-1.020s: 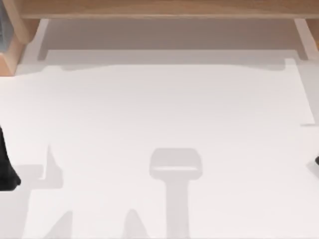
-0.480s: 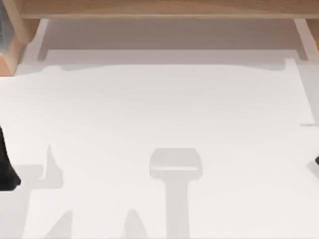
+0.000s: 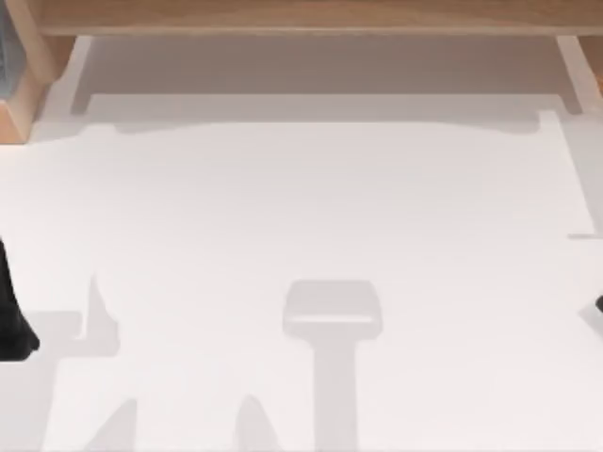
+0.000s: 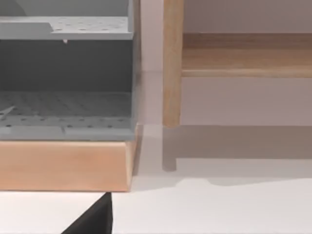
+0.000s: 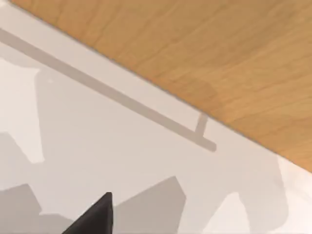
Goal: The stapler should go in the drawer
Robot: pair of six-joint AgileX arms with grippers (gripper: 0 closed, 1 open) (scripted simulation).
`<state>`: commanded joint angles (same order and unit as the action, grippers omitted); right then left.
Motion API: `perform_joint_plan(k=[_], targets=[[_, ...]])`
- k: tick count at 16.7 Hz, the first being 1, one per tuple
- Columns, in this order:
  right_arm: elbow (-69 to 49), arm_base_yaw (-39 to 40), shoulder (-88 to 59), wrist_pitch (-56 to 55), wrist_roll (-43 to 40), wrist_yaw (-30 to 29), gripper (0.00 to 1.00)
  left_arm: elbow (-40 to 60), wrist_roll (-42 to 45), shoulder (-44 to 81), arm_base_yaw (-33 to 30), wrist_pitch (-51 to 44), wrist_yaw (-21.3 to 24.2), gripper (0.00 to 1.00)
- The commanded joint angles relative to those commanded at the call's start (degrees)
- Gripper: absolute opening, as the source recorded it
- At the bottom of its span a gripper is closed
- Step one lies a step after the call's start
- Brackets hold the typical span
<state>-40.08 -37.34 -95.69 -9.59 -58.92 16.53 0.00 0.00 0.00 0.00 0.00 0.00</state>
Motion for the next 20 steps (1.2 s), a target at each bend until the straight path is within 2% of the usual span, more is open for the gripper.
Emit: perform_joint_plan(k=[6,10,14,20], targets=[[-12.28,16.6,2.47,39.03,16.21,-9.15,1.0,0.0,0.0,0.0,0.0,0.0,0.0,1.0],[-19.48,28.12,1.59,57.74,24.81,-13.62,1.0,0.0,0.0,0.0,0.0,0.0,0.0,1.0],[-23.78,35.71,0.22,67.28,29.82,-16.13,1.0,0.0,0.0,0.0,0.0,0.0,0.0,1.0],[-24.12,36.46,0.19,68.23,30.35,-16.31,1.0,0.0,0.0,0.0,0.0,0.0,0.0,1.0]])
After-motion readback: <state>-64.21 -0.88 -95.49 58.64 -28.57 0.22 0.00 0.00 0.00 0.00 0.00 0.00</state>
